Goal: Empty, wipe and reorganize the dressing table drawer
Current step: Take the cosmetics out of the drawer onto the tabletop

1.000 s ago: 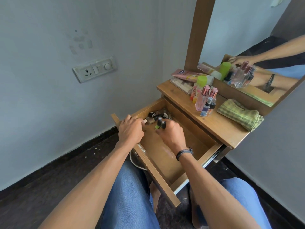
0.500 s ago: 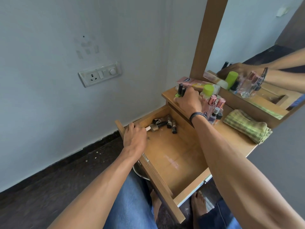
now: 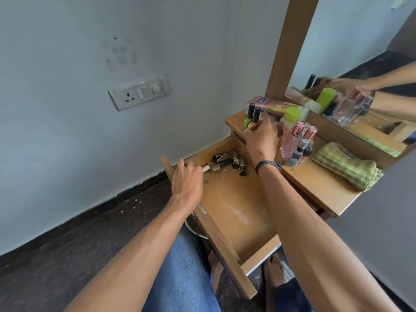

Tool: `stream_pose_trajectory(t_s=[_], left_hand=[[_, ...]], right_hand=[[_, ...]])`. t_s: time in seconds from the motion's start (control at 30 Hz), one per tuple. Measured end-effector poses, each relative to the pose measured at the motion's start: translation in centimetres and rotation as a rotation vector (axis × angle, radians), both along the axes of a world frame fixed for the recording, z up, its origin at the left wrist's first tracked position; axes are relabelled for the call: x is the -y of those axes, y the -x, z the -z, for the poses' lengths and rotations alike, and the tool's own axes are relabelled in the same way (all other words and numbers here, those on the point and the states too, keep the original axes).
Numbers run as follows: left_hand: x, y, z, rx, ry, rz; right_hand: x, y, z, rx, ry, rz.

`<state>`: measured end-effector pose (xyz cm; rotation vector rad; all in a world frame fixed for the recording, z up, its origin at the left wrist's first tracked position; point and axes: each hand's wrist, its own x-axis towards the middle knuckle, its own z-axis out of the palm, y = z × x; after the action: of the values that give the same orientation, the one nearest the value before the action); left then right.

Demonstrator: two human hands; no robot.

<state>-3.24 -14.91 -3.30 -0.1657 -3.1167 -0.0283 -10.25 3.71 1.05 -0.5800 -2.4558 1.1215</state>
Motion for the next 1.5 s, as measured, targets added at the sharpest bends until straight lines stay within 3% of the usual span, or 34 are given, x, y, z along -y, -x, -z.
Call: stream_pose_trajectory(t_s=[0.23, 0.43, 0.57, 0.87, 1.07, 1.5], left_hand=[[0.1, 0.2, 0.1, -0.023, 0.027, 0.017], [0.2, 0.0, 0.1, -0.053, -0.026, 0.028], [0.4, 0.2, 0.1, -0.075, -0.034, 0.031], [0.5, 0.6, 0.5, -0.062, -0.007, 0.049], [0.6, 0.5, 0.7, -0.079, -0.024, 0.04], [0.7, 1.1, 1.1, -0.085, -0.033, 0.038]], right_hand=[[3.5, -5.9, 2.2, -0.133, -0.145, -0.082], [2.1, -5.5, 7.1, 0.29, -0.291, -0.312], [1.1, -4.1, 8.5, 0.401, -0.33, -0.428], [0.8, -4.3, 9.7, 0.277, -0.425, -0.352], [0.9, -4.2, 9.6, 0.327, -0.453, -0.379], [0.3, -8.2, 7.8, 0.242, -0.334, -0.256]])
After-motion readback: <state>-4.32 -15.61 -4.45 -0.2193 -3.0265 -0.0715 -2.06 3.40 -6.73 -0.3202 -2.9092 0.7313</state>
